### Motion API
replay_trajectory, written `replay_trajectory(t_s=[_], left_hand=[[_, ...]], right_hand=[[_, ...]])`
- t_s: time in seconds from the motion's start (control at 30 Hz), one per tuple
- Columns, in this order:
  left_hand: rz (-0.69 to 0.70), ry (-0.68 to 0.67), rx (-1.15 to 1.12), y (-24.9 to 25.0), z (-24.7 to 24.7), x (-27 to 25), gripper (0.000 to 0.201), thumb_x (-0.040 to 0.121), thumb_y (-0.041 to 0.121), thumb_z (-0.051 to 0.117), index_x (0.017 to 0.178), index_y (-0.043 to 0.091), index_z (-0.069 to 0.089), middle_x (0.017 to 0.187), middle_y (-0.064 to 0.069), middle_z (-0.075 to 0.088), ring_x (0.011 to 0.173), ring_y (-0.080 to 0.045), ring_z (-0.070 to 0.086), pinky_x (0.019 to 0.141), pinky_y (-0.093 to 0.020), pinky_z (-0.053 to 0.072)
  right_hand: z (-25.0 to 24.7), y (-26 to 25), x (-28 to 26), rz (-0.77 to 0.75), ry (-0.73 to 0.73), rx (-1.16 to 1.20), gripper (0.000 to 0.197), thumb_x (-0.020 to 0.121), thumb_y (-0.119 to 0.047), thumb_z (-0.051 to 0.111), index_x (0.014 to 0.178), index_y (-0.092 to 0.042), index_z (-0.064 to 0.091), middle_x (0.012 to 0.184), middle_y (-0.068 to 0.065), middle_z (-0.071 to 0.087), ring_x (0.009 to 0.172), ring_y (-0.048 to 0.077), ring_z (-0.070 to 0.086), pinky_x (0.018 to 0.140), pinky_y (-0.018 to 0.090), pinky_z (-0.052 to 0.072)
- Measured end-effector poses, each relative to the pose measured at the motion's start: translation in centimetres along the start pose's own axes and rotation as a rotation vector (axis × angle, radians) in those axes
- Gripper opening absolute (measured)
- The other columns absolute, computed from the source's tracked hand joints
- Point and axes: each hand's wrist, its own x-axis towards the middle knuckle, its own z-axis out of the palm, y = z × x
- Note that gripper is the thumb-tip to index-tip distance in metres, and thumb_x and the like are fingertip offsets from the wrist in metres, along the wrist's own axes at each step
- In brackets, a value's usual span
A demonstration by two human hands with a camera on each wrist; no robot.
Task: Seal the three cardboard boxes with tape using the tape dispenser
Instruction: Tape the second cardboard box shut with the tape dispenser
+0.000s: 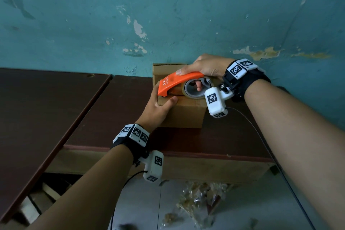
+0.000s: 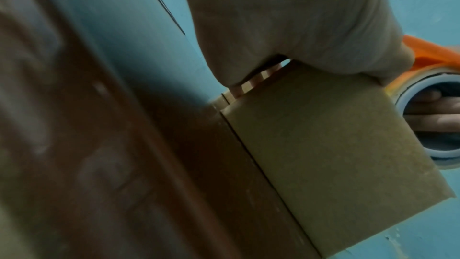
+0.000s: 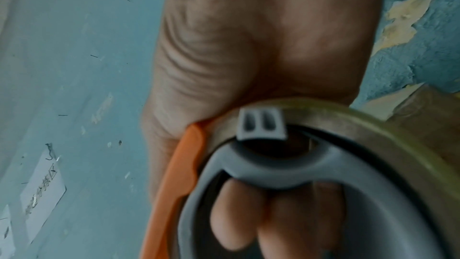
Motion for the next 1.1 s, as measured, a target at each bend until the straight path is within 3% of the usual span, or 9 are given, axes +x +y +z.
replay_trajectory(t_s=[0.1, 0.27, 0.37, 0.57, 0.73, 0.97, 1.1], left_hand=[[0.002, -0.015, 0.053, -0.3, -0.2, 0.1, 0.091, 0.088, 0.061, 0.068, 0.164, 0.047, 0.02, 0.163, 0.005, 0.042, 0.147, -0.018, 0.044, 0.123, -0.05, 0.039], [0.046, 0.003, 0.115, -0.2, -0.1, 0.2, 0.078, 0.095, 0.047, 0.057, 0.165, 0.038, 0.024, 0.164, 0.001, 0.039, 0.15, -0.019, 0.039, 0.126, -0.048, 0.033], [0.056, -0.043, 0.147, -0.5, -0.5, 0.2, 0.071, 0.099, 0.049, 0.05, 0.165, 0.039, 0.024, 0.165, 0.0, 0.038, 0.152, -0.018, 0.037, 0.127, -0.047, 0.032], [0.061, -0.082, 0.191, -0.7, -1.0, 0.3, 0.074, 0.102, 0.055, 0.043, 0.168, 0.036, 0.015, 0.168, 0.001, 0.031, 0.156, -0.016, 0.028, 0.13, -0.048, 0.025], [0.091, -0.096, 0.208, -1.0, -1.1, 0.4, 0.081, 0.097, 0.067, 0.04, 0.168, 0.035, 0.015, 0.169, 0.002, 0.03, 0.157, -0.016, 0.026, 0.13, -0.05, 0.025], [0.087, -0.107, 0.21, -1.2, -1.3, 0.6, 0.074, 0.102, 0.057, 0.038, 0.168, 0.033, 0.014, 0.168, 0.001, 0.029, 0.157, -0.016, 0.025, 0.129, -0.048, 0.024], [0.051, -0.099, 0.229, -1.2, -1.2, 0.6, 0.078, 0.1, 0.058, 0.037, 0.169, 0.033, 0.011, 0.173, -0.004, 0.021, 0.159, -0.022, 0.021, 0.13, -0.048, 0.023]], right_hand=[[-0.1, 0.1, 0.0, -0.01, -0.009, 0.006, 0.064, 0.074, -0.069, 0.083, 0.078, -0.005, 0.078, 0.068, 0.017, 0.072, 0.058, 0.027, 0.064, 0.067, 0.034, 0.053], [-0.3, 0.2, 0.2, -0.02, -0.008, 0.005, 0.059, 0.072, -0.069, 0.084, 0.068, -0.011, 0.075, 0.064, 0.015, 0.07, 0.054, 0.026, 0.064, 0.066, 0.034, 0.054], [-0.2, 0.2, 0.0, -0.031, -0.006, 0.015, 0.055, 0.068, -0.068, 0.085, 0.057, -0.015, 0.073, 0.061, 0.014, 0.069, 0.053, 0.027, 0.063, 0.07, 0.038, 0.053], [-0.4, 0.1, -0.2, -0.048, -0.006, 0.003, 0.058, 0.07, -0.068, 0.084, 0.069, -0.011, 0.073, 0.064, 0.015, 0.07, 0.055, 0.027, 0.064, 0.071, 0.036, 0.054], [-0.5, 0.0, -0.1, -0.046, -0.003, -0.012, 0.059, 0.069, -0.072, 0.082, 0.066, -0.014, 0.073, 0.065, 0.015, 0.071, 0.06, 0.029, 0.066, 0.075, 0.038, 0.055], [-0.5, 0.1, -0.3, -0.028, -0.006, 0.042, 0.053, 0.077, -0.059, 0.086, 0.069, -0.009, 0.07, 0.057, 0.01, 0.066, 0.046, 0.021, 0.06, 0.059, 0.03, 0.054], [-2.1, 1.2, -0.7, -0.017, 0.03, -0.025, 0.06, 0.071, -0.069, 0.084, 0.071, -0.009, 0.073, 0.058, 0.011, 0.065, 0.05, 0.024, 0.06, 0.066, 0.034, 0.051]])
